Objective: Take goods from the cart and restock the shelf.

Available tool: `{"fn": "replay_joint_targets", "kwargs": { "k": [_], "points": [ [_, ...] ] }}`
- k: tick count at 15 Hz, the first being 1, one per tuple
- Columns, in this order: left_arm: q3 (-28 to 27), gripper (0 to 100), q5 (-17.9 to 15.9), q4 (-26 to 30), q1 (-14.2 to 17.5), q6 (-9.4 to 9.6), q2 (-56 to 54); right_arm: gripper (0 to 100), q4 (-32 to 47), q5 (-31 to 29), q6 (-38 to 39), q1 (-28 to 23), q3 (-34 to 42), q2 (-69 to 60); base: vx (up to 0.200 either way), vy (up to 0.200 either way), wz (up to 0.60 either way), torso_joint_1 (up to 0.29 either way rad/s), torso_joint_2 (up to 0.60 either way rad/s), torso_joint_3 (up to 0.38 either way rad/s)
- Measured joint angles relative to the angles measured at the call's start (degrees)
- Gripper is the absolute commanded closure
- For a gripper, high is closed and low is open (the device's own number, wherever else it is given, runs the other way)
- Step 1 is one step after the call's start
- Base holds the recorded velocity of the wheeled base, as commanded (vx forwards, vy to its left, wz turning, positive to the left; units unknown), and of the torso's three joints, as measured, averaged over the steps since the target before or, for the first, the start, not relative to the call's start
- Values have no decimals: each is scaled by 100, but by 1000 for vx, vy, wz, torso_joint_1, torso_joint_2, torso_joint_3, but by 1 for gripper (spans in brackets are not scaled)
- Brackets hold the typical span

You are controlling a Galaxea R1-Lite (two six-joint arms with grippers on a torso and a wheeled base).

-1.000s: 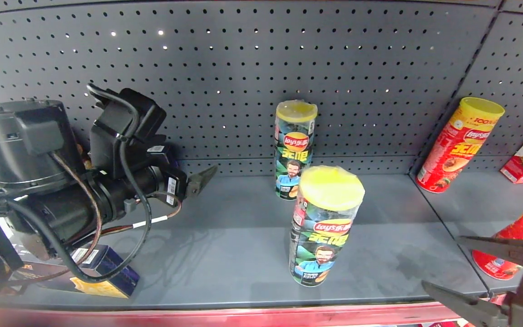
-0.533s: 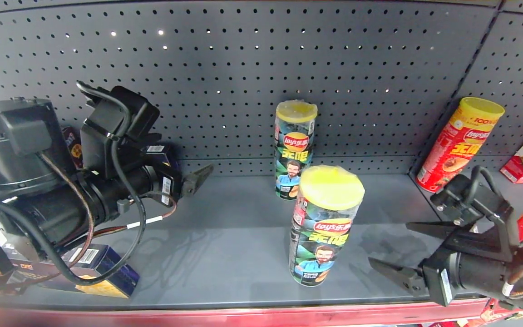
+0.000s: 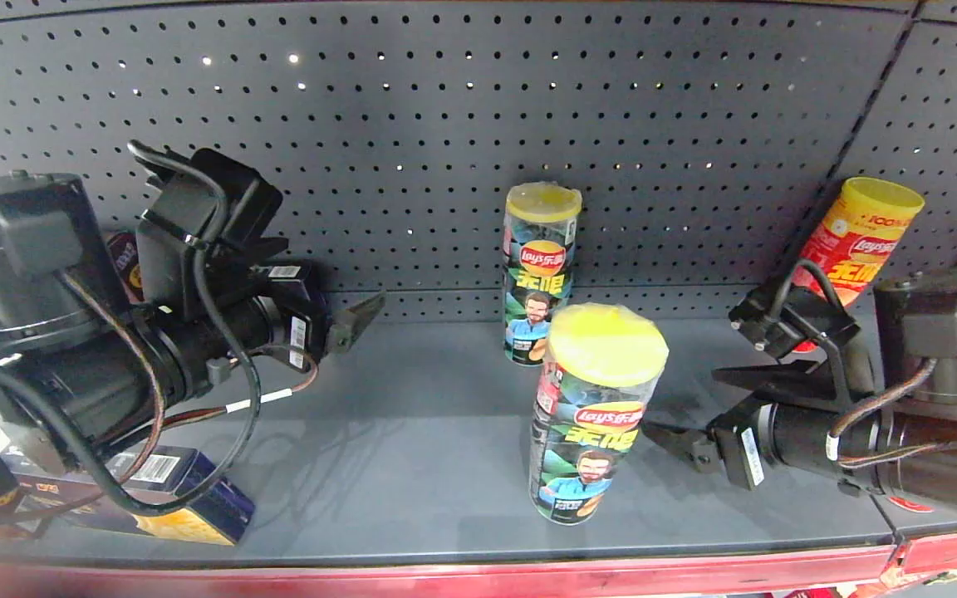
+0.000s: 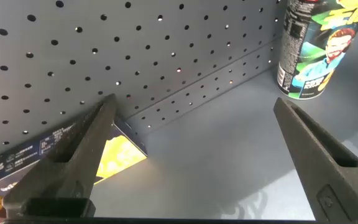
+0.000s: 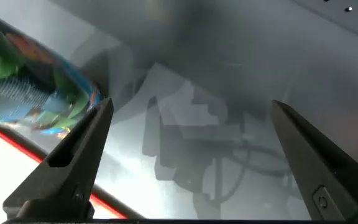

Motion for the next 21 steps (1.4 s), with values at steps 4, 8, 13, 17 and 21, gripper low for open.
{"fn": "replay_joint_targets", "kwargs": {
  "k": [4, 8, 13, 17, 21],
  "points": [
    [-6, 0, 0, -2, 4, -2, 0, 0, 0, -96, 0, 34, 4, 59, 0, 0, 0, 0, 0, 0],
    [-55, 0, 0, -2, 9, -2, 0, 0, 4, -91, 0, 127, 26, 46, 0, 0, 0, 0, 0, 0],
    [-89, 0, 0, -9, 9, -2, 0, 0, 0, -96, 2, 345, -50, 179, 0, 0, 0, 0, 0, 0],
    [-94, 0, 0, -52, 22, 0, 0, 0, -2, -110, 2, 458, -171, 317, 0, 0, 0, 0, 0, 0],
    [-77, 0, 0, -60, 22, -2, 0, 0, 0, -110, 0, 491, -145, 323, 0, 0, 0, 0, 0, 0]
  ]
}}
